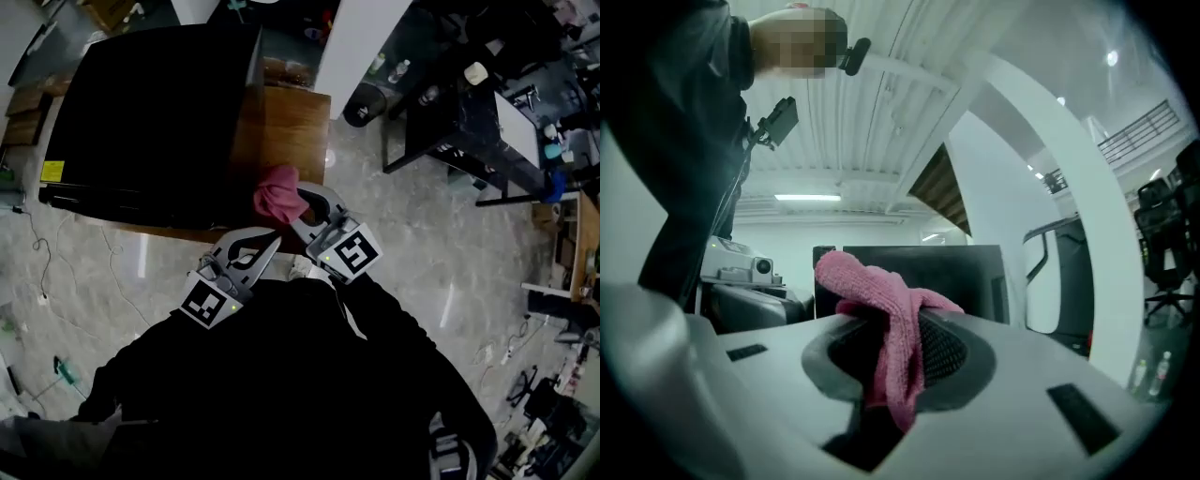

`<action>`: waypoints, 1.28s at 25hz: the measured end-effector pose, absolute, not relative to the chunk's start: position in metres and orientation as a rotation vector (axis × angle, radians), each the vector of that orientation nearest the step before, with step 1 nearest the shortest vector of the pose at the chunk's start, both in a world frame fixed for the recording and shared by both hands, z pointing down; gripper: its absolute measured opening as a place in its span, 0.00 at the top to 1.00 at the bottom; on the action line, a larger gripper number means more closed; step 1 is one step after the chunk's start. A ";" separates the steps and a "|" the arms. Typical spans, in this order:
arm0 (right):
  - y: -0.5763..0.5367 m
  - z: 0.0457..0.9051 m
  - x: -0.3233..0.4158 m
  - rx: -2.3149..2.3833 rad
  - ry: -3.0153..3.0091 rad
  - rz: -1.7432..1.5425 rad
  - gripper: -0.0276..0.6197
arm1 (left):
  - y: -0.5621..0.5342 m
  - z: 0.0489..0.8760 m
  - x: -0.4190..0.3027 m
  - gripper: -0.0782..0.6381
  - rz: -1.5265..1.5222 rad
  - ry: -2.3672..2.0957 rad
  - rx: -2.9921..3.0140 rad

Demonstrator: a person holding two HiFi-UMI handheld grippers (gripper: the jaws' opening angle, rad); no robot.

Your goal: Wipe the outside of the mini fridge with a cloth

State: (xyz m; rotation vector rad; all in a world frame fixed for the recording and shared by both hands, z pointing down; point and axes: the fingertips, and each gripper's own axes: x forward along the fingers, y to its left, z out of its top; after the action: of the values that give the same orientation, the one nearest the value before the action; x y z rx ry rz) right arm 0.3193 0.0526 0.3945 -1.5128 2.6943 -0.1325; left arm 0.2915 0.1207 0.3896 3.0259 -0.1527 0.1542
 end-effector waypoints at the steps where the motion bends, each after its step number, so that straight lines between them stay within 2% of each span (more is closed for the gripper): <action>1: 0.043 0.395 0.313 -1.432 2.731 -0.134 0.83 | 0.115 0.389 0.291 0.89 0.153 -0.231 3.031; 6: 0.019 0.406 0.276 -1.117 2.832 -0.178 0.83 | 0.101 0.399 0.281 0.89 0.190 -0.578 2.987; 13: -0.001 0.407 0.270 -0.995 2.812 -0.190 0.82 | 0.083 0.396 0.271 0.89 0.153 -0.913 2.886; 32: -0.083 0.416 0.328 -1.018 2.781 -0.082 0.82 | 0.035 0.397 0.335 0.89 0.140 -1.147 2.861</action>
State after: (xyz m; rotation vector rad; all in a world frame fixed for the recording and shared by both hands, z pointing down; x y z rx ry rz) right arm 0.3278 -0.0832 0.4156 -1.0175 2.7811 -0.0818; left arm 0.3352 0.0346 0.3965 2.8612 -1.1475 0.1399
